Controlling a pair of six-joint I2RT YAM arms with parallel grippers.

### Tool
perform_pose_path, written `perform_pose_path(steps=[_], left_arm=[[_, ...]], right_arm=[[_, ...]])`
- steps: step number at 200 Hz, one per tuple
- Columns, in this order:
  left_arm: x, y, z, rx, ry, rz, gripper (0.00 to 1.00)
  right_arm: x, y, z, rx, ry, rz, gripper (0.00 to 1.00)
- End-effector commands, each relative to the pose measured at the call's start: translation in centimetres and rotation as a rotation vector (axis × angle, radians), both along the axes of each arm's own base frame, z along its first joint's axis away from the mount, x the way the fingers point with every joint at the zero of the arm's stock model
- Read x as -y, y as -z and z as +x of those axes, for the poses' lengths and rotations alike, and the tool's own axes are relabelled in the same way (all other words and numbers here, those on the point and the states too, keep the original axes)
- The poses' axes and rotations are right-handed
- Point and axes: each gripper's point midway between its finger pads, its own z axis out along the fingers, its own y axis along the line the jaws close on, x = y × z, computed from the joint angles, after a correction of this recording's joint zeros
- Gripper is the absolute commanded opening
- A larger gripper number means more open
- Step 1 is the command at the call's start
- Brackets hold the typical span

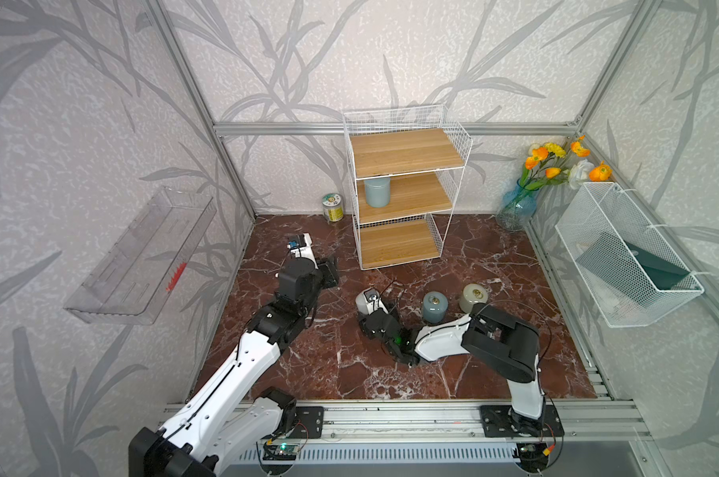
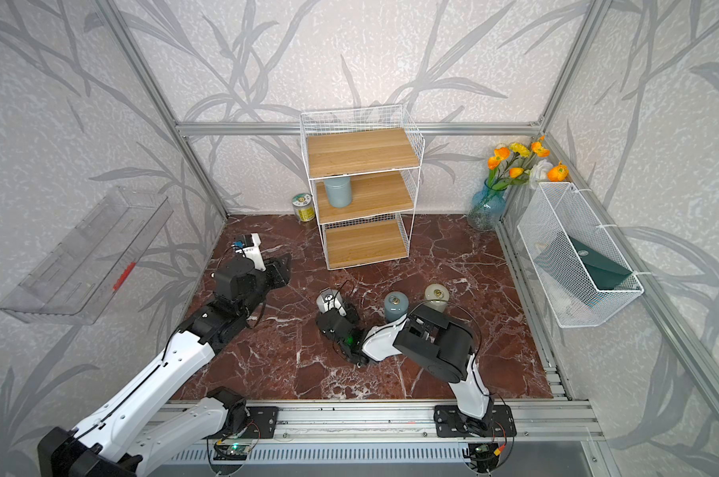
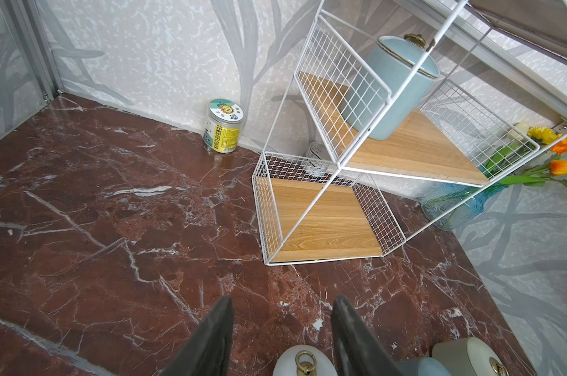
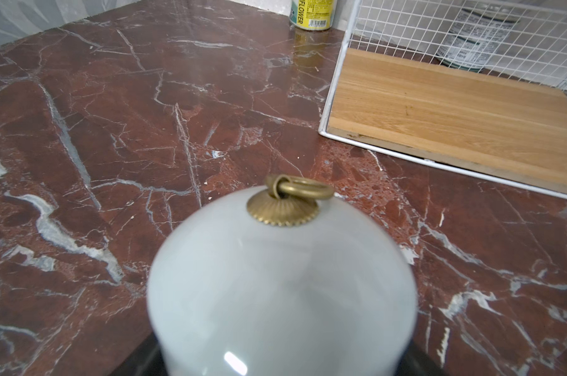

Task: Remove the tea canisters from the shelf
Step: Place the tea canister at the center of the board.

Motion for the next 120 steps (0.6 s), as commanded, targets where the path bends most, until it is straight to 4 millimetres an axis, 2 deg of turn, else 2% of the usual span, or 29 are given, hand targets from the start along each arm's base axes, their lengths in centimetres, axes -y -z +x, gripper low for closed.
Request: perform_pose_path(steps=[1,41,72,120], left_arm=[[-0.4,0.2,-0.5,0.0,-0.007,0.001,0.51],[-0.5,0.2,-0.6,0.005,-0.011,-0.009,0.51],[-0.5,0.5,-0.7,-0.003,-0.009,-0.023,0.51],[-0.6,0.9,-1.2,-0.007,-0.011,-0.042,0.51]], right_arm=[[0.2,-1.3,-0.6,0.009,0.026,0.021,0.55],[1.7,-0.2,-2.6,-0.04,0.082,-0.045,0.65],[2.2,0.5,-4.2,-0.057,0.098,-0.088,0.66],[2.9,2.0,-5.0,-0.129,0.139,-0.102,0.76]])
